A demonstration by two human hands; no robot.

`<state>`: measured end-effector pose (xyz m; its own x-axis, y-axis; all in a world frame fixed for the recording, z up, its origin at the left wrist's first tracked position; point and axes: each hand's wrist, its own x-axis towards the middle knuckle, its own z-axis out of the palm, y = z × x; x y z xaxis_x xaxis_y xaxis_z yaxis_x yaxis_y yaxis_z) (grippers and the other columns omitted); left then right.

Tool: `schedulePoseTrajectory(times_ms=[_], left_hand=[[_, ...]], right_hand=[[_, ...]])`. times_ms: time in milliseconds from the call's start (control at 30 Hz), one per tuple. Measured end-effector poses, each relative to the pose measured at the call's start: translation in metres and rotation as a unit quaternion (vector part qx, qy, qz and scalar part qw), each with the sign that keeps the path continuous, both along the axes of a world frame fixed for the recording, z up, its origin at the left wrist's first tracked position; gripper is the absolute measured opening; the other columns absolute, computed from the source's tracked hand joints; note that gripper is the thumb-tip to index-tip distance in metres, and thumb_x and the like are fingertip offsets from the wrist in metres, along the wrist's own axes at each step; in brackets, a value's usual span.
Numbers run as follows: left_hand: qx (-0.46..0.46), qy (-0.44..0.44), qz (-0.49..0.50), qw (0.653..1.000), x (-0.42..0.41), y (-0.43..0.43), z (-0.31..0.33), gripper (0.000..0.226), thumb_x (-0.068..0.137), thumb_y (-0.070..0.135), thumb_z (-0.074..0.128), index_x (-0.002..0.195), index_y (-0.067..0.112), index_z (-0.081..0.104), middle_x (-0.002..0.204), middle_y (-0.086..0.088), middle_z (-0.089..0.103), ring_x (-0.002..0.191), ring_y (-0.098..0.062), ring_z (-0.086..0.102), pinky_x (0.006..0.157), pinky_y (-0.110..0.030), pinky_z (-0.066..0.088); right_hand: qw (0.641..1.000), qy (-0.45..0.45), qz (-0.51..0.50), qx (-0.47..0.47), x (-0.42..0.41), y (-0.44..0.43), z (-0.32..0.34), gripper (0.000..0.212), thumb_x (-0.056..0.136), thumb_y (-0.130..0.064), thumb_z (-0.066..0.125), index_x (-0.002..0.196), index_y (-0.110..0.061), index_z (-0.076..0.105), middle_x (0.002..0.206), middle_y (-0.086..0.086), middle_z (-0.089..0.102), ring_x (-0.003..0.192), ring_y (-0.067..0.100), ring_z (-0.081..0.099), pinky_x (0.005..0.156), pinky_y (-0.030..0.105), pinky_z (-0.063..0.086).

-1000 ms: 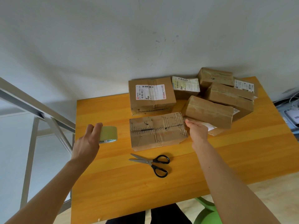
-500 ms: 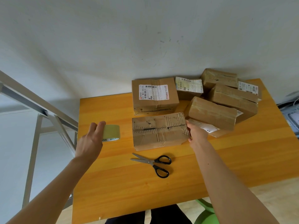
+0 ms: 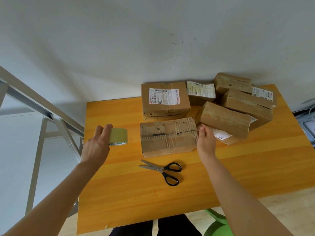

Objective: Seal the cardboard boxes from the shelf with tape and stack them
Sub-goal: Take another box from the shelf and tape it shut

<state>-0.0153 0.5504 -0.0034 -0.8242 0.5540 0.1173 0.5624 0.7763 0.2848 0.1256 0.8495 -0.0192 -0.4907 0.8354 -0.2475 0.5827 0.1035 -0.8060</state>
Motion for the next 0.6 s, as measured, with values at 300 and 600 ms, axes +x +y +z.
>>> schedulePoseTrajectory(times_ms=[300, 600], left_hand=[[-0.019, -0.011, 0.010, 1.000, 0.002, -0.001, -0.002, 0.054, 0.072, -0.015, 0.066, 0.120, 0.003, 0.049, 0.097, -0.023, 0.053, 0.051, -0.039, 0.056, 0.037, -0.035, 0.046], [-0.022, -0.016, 0.025, 0.999, 0.002, 0.000, -0.006, 0.053, 0.077, -0.011, 0.063, 0.123, 0.007, 0.044, 0.101, -0.022, 0.052, 0.055, -0.040, 0.056, 0.039, -0.039, 0.048]], right_hand=[[0.880, -0.170, 0.317, 0.310, 0.015, -0.021, -0.009, 0.067, 0.099, -0.055, 0.001, 0.155, -0.018, 0.000, 0.162, -0.003, -0.009, 0.149, 0.013, -0.008, 0.122, 0.033, -0.002], [0.814, -0.239, 0.391, 0.356, 0.012, -0.036, -0.012, 0.080, 0.089, -0.065, -0.018, 0.151, -0.015, -0.016, 0.159, 0.000, -0.021, 0.147, 0.015, -0.021, 0.120, 0.038, -0.012]])
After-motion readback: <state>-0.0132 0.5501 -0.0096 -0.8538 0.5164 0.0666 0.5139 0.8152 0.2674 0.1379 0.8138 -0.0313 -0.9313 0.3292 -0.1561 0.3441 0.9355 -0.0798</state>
